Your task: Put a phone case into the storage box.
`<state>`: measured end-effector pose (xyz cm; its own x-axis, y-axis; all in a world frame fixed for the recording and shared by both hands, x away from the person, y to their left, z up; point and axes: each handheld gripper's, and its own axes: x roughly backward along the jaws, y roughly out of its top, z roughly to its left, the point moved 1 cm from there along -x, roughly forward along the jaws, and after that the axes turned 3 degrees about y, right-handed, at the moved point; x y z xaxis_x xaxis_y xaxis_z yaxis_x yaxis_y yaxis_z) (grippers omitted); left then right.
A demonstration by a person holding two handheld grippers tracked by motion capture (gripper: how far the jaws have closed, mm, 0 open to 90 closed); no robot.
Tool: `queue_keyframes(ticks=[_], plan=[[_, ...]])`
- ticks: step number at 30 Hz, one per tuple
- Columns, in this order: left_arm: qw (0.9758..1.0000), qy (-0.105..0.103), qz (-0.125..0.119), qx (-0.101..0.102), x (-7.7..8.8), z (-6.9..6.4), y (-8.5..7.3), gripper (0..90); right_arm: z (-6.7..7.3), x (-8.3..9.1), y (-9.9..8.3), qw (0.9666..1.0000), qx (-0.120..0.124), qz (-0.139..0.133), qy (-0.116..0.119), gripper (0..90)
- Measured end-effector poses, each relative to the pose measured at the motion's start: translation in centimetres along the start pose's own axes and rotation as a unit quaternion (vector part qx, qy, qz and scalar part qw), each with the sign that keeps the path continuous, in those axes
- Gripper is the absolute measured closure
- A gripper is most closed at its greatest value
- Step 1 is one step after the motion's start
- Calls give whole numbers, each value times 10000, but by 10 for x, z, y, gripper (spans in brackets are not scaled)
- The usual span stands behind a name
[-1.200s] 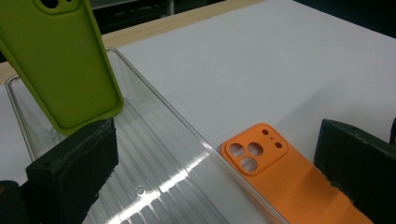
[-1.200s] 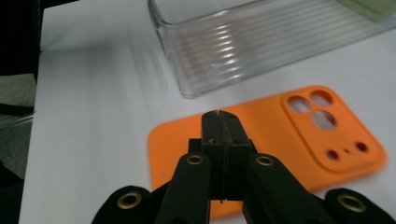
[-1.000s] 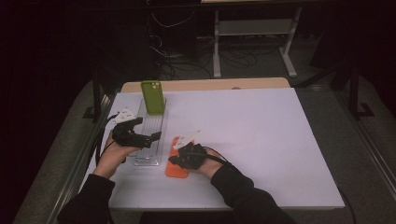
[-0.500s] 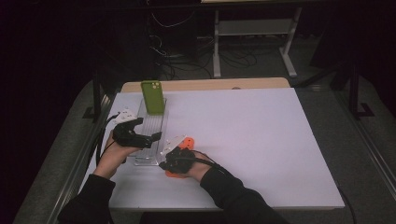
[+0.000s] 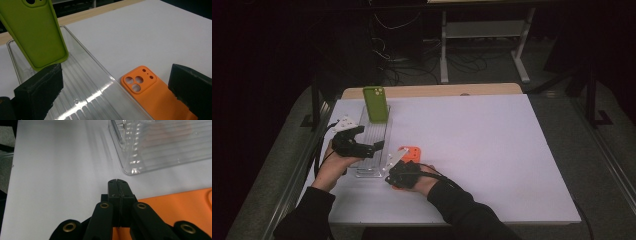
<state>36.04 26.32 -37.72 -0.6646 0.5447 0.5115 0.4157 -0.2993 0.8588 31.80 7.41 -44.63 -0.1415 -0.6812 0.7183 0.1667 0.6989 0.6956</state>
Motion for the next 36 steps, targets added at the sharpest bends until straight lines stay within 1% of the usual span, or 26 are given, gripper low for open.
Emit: queue_keyframes(ticks=[1, 2, 3, 4, 5, 6, 7, 8, 10, 12, 13, 14, 16, 17, 18, 21, 25, 27, 28, 29, 30, 31, 32, 34, 35, 36], plan=[[10000, -6, -2, 6, 0, 0, 0, 0, 0, 1, -1, 10000, -12, 10, -6, 884], [10000, -13, -5, -14, 0, 0, 0, 0, 1, 3, -2, 9999, -105, 27, -5, 884], [10000, -15, 8, -7, 0, 0, 0, 0, -1, 5, -4, 10000, -33, 13, -26, 884], [10000, -21, 5, -7, 0, -1, 0, 0, -1, 7, -6, 9999, -114, 44, -18, 884], [10000, -27, -2, -25, 0, -1, 0, 0, -2, 8, -8, 10000, -51, 23, -53, 884], [10000, -34, 7, 49, 0, -2, 0, 0, -2, 11, -10, 9999, -122, 47, -48, 884], [10000, -40, -3, 58, 0, -3, 0, 0, -2, 13, -12, 9998, -178, 53, -53, 884], [9999, -40, -16, 93, 0, -4, 0, 0, -3, 14, -13, 9999, -116, 58, -81, 884], [10000, -38, 7, 75, 0, -4, 0, 0, -4, 19, -18, 9997, -214, 86, -92, 884], [10000, -43, 2, 67, 0, -5, 0, 0, -6, 23, -20, 9997, -168, 108, -138, 884], [10000, -45, 12, 37, 1, -4, 0, 0, -6, 24, -21, 9996, -180, 125, -153, 885], [10000, -48, -16, 27, 1, -4, 0, 0, -6, 26, -23, 9994, -253, 154, -153, 884], [10000, -52, -1, 52, 1, -5, 1, 0, -7, 30, -27, 9993, -297, 160, -170, 885], [10000, -55, -3, 48, 1, -5, 1, 0, -9, 31, -28, 9994, -264, 151, -188, 885], [9999, -64, -32, 89, 1, -6, 1, 0, -8, 33, -30, 9992, -328, 154, -195, 885], [10000, -76, -15, 56, 2, -6, 1, 0, -9, 40, -35, 9984, -459, 191, -252, 885], [10000, -81, -16, 51, 2, -7, 1, 0, -11, 49, -43, 9981, -459, 252, -311, 885], [10000, -92, -23, 10, 2, -7, 2, 0, -13, 54, -46, 9977, -489, 281, -377, 885], [9999, -98, -21, 7, 2, -8, 2, 0, -15, 58, -48, 9969, -486, 340, -515, 885], [9999, -112, -37, 7, 1, -9, 2, 0, -17, 61, -51, 9963, -517, 368, -571, 885], [9999, -127, -28, -38, 1, -9, 3, 0, -22, 66, -55, 9955, -595, 385, -635, 885], [9999, -139, -17, -5, 1, -10, 3, 0, -23, 70, -59, 9944, -764, 352, -632, 885], [9999, -153, -23, 30, 0, -11, 3, 0, -25, 72, -61, 9945, -743, 352, -653, 885], [9998, -195, -14, -67, -1, -12, 4, 0, -25, 75, -64, 9938, -912, 203, -607, 884], [9997, -221, -37, 27, -2, -15, 3, 0, -25, 77, -64, 9939, -925, 130, -587, 884], [9997, -260, -35, 1, -2, -16, 4, 0, -25, 78, -64, 9938, -953, 84, -575, 881]])
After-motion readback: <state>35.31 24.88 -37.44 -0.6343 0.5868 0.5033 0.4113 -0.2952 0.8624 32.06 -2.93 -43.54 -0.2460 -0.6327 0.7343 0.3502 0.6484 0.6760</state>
